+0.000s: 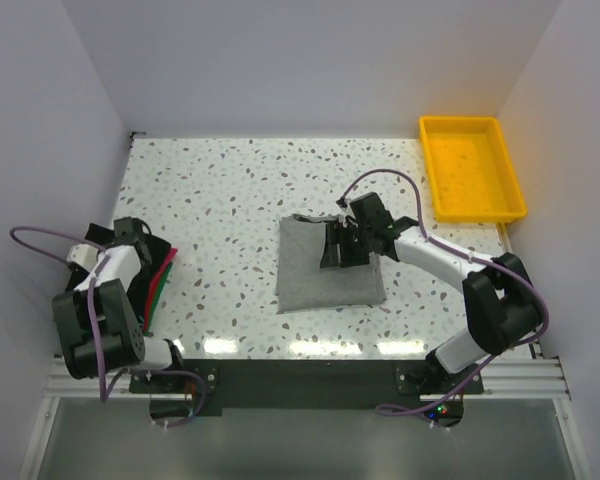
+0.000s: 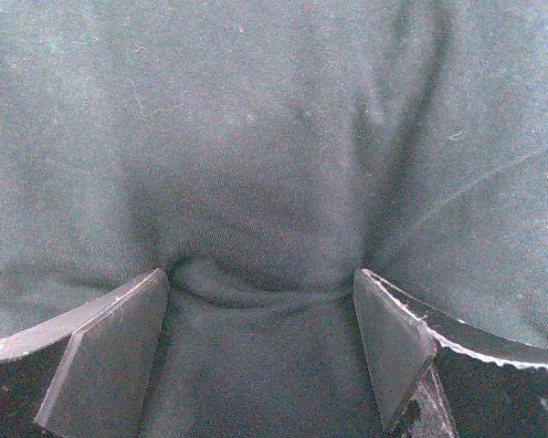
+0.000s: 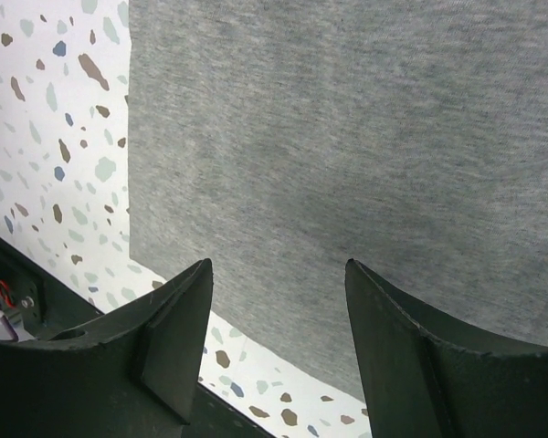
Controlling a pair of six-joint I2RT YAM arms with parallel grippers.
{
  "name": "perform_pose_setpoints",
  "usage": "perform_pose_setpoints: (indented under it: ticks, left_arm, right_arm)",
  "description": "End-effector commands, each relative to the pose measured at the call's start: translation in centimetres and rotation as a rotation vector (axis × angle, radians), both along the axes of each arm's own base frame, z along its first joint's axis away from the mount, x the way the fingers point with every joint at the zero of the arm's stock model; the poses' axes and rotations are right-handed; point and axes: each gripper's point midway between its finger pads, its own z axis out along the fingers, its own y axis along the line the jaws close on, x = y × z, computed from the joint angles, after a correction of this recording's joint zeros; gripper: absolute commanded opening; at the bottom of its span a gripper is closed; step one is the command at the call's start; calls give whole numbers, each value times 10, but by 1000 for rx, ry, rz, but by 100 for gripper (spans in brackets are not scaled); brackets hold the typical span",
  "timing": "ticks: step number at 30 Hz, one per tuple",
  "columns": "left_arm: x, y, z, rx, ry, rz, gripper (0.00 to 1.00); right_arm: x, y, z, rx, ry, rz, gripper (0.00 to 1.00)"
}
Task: Fold and stack the t-shirts
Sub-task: Neatly place the folded tshirt to the corner
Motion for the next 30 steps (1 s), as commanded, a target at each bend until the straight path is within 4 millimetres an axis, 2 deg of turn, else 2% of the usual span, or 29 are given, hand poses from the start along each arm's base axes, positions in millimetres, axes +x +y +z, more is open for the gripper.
perform_pose_setpoints:
  ticks: [1, 8, 11, 21, 30]
  left_arm:
    - [8, -83, -54, -342, 8, -46, 87]
    - [42, -131, -57, -400, -7, -98, 87]
    - [63, -154, -53, -420, -36, -124, 87]
    - [96, -228, -61, -532, -78, -173, 87]
    - [135, -291, -62, -673, -168, -199, 87]
  right_arm:
    - [4, 3, 11, 21, -56, 15, 63]
    - [5, 1, 8, 8, -55, 13, 63]
    - [5, 2, 7, 4, -50, 14, 63]
    - [7, -1, 2, -14, -44, 8, 63]
    - [10, -3, 0, -38, -48, -2, 63]
